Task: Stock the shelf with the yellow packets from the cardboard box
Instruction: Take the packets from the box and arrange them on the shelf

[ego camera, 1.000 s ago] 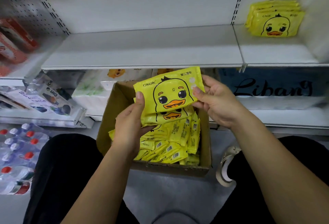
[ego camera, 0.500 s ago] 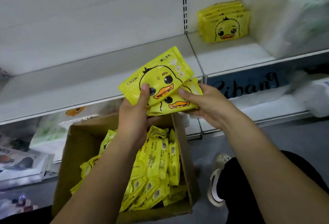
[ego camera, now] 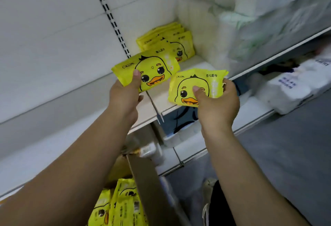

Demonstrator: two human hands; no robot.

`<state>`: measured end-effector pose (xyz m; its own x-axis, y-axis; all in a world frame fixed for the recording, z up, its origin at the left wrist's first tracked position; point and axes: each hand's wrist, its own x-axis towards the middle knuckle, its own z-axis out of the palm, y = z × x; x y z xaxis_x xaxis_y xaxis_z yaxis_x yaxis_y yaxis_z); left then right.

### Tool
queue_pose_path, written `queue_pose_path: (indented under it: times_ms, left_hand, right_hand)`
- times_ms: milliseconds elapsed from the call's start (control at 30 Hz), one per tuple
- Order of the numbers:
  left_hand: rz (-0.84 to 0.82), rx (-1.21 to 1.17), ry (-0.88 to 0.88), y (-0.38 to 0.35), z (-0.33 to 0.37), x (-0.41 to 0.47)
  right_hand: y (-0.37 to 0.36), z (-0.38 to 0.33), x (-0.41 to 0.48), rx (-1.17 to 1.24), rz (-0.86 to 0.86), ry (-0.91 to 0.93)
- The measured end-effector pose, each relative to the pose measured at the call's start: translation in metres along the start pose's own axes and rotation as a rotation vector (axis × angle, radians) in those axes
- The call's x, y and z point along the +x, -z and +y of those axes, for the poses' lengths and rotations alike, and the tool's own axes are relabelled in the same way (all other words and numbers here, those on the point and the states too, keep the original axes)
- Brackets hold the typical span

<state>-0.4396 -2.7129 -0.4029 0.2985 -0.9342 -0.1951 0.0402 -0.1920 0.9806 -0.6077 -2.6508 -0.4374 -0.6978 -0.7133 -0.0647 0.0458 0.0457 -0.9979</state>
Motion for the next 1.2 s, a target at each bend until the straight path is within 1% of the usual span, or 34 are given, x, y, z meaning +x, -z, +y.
queue_pose_path:
  times_ms: [200,300,367,433,500,533,600,767,833,900,967,1067,1133,1200]
  left_hand:
    - [-0.044,0.146,-0.110,-0.057,-0.007,0.055]
    - [-0.055,0.233,-0.156,-0.074,-0.017,0.071]
    - [-0.025,0.314,-0.188,-0.080,-0.024,0.080]
    - [-0.003,0.472,-0.279,-0.083,-0.029,0.092]
    - [0.029,0.723,-0.344,-0.086,-0.031,0.103]
    - [0.059,0.817,-0.335,-0.087,-0.030,0.107]
    - [0.083,0.873,-0.280,-0.088,-0.027,0.112]
    - [0.094,0.687,-0.166,-0.086,-0.019,0.108]
    - [0.114,0.558,-0.142,-0.081,-0.018,0.099]
    - [0.095,0.387,-0.146,-0.072,-0.019,0.084]
    - [0.013,0.292,-0.124,-0.059,-0.020,0.060]
    - [-0.126,0.292,-0.042,-0.032,-0.019,0.021]
    - [-0.154,0.233,0.006,-0.012,-0.019,0.000]
    - [-0.120,0.155,0.028,0.010,-0.020,-0.017]
  right_hand:
    - [0.003,0.006,0.024,0.033,0.139,-0.008]
    - [0.007,0.006,0.035,0.066,0.152,-0.028]
    - [0.008,0.007,0.038,0.060,0.145,-0.043]
    - [0.006,0.011,0.040,0.061,0.143,-0.070]
    - [0.003,0.015,0.040,0.082,0.139,-0.107]
    - [0.001,0.016,0.039,0.096,0.135,-0.121]
    - [-0.001,0.017,0.038,0.113,0.128,-0.139]
    - [-0.003,0.019,0.035,0.130,0.107,-0.160]
    - [-0.004,0.020,0.031,0.149,0.081,-0.177]
    - [-0.006,0.021,0.027,0.171,0.033,-0.195]
    - [-0.008,0.020,0.021,0.206,-0.046,-0.223]
    - [-0.011,0.016,0.006,0.257,-0.208,-0.268]
    - [-0.012,0.012,-0.006,0.238,-0.311,-0.281]
    - [-0.013,0.006,-0.017,0.207,-0.406,-0.325]
